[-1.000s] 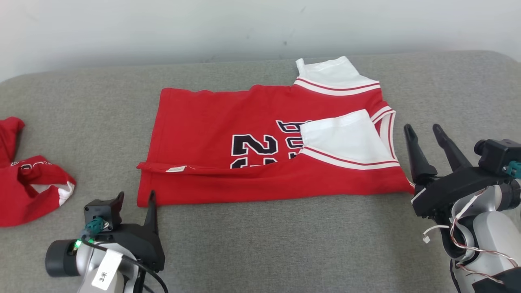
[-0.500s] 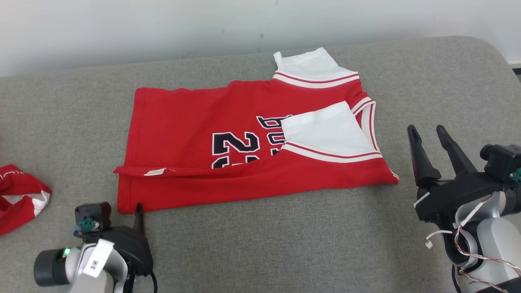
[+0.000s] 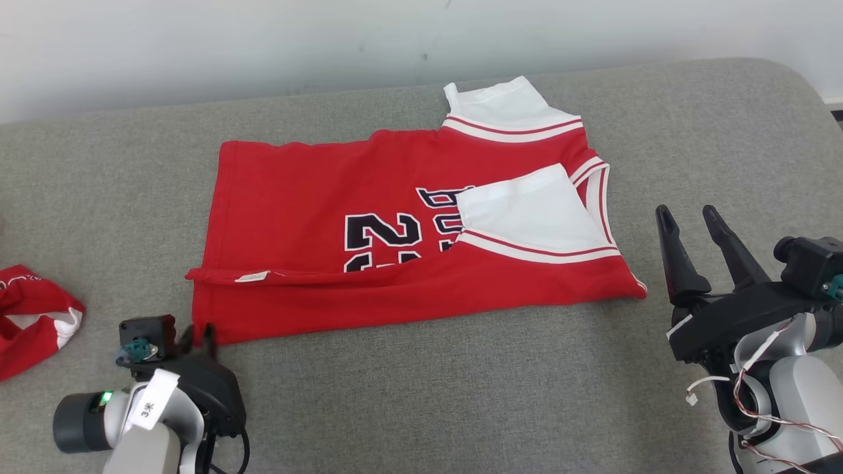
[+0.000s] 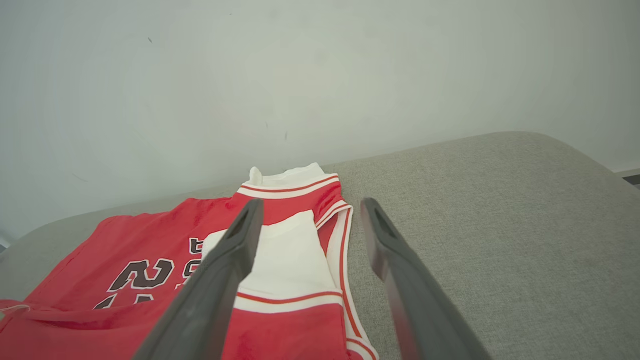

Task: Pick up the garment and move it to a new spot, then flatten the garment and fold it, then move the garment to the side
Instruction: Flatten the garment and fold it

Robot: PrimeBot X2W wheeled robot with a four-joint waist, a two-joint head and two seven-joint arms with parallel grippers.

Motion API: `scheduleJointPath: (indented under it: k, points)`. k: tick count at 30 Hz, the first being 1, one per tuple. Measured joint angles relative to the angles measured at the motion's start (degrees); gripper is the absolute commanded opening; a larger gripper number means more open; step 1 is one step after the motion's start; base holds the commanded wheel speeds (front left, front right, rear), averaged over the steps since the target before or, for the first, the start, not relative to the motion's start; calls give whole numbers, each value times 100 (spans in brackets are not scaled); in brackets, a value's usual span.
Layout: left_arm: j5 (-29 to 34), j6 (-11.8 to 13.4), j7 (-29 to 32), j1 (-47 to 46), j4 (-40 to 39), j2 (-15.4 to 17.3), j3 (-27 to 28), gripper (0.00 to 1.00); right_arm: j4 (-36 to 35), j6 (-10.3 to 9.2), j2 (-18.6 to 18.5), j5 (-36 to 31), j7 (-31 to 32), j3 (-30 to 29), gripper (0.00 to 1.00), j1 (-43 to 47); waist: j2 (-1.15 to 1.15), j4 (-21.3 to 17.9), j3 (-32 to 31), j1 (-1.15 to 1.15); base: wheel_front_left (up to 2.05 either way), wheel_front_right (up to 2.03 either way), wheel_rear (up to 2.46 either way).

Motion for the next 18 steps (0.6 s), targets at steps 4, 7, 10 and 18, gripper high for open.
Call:
scheduleJointPath:
  k: [4,7,10,18]
  points:
    - [0,-23,74,-25,34,5,-31,0,-2,0,0,0,44,21,100,1,0,12,-16,0,0,0,0]
    - [0,-63,112,-37,60,8,-36,0,-3,-22,0,0,53,33,100,2,0,13,-30,0,0,0,0]
    - [0,-63,127,-37,71,8,-40,0,1,-43,-9,-2,104,34,100,25,0,11,-41,0,0,0,0]
    - [-32,-62,179,-31,41,4,-41,0,415,-92,-431,-253,918,339,100,431,0,17,-25,0,0,0,0]
